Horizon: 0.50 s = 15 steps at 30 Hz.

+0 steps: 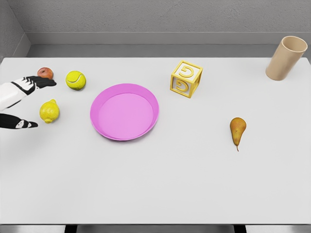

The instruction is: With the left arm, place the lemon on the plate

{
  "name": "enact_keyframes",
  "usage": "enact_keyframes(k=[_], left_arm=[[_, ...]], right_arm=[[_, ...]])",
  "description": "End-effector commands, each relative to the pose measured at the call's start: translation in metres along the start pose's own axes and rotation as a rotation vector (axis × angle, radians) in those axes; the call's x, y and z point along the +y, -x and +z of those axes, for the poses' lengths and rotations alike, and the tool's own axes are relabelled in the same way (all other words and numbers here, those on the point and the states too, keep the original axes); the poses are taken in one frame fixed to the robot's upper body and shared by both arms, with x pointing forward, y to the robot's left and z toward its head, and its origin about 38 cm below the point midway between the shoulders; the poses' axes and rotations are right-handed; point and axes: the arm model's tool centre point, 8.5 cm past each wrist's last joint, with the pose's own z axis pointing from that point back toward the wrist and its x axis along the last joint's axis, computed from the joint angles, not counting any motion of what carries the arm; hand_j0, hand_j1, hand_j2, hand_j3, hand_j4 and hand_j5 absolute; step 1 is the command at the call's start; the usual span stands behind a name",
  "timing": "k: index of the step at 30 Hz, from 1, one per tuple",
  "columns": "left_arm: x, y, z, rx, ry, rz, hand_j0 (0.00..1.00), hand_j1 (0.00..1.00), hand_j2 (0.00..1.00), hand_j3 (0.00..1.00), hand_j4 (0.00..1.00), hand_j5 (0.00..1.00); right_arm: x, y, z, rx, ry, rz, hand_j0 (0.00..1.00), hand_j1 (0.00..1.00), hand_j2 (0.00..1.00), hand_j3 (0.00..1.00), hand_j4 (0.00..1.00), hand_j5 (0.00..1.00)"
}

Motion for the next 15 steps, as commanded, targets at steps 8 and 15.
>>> enact_keyframes(k=[8,15], left_arm=[[-0.005,0.012,0.007,0.063,0.156,-0.062,1.0,1.0,1.0,1.0,1.0,1.0],[-0.027,0.02,-0.018,0.08,0.188,-0.067,1.0,1.0,1.0,1.0,1.0,1.0]], right_arm=[[0.0,0.0,0.0,-0.001,0.0,-0.001,1.0,1.0,1.0,1.0,1.0,1.0],[0.0,0.0,0.0,-0.001,0.0,-0.001,1.0,1.0,1.0,1.0,1.0,1.0]])
